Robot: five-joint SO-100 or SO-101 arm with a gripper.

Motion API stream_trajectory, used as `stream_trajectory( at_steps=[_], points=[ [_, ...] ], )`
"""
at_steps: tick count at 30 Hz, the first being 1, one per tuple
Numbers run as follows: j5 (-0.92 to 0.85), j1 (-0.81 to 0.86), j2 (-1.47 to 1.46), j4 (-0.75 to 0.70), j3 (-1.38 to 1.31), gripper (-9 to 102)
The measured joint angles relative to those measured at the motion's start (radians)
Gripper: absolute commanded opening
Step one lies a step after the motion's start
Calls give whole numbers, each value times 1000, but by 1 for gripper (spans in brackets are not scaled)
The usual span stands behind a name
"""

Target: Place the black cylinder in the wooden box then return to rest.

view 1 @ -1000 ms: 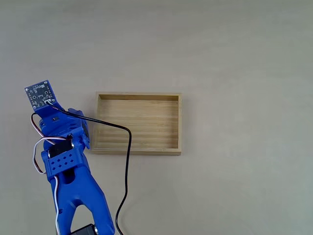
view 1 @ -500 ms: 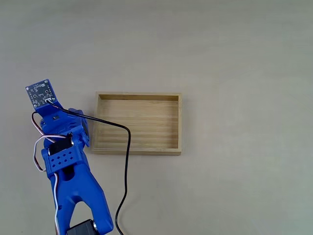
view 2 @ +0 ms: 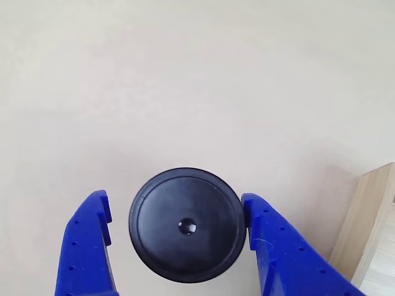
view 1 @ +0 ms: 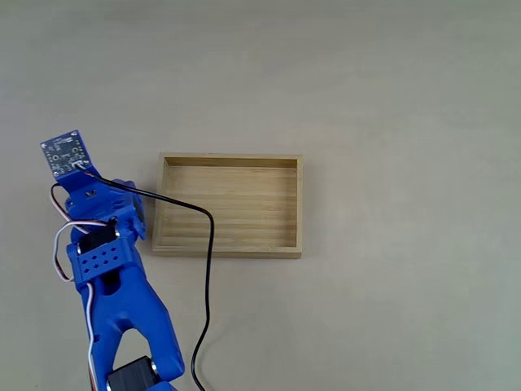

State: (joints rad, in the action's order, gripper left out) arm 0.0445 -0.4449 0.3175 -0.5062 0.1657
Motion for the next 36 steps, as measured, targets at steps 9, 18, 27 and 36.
stream_trajectory(
  at_steps=[9, 18, 27, 36],
  points=[
    [0, -15, 0, 0, -11, 29],
    [26, -15, 0, 0, -11, 29],
    [31, -15, 0, 0, -11, 26],
    [41, -15, 0, 0, -11, 22]
  ],
)
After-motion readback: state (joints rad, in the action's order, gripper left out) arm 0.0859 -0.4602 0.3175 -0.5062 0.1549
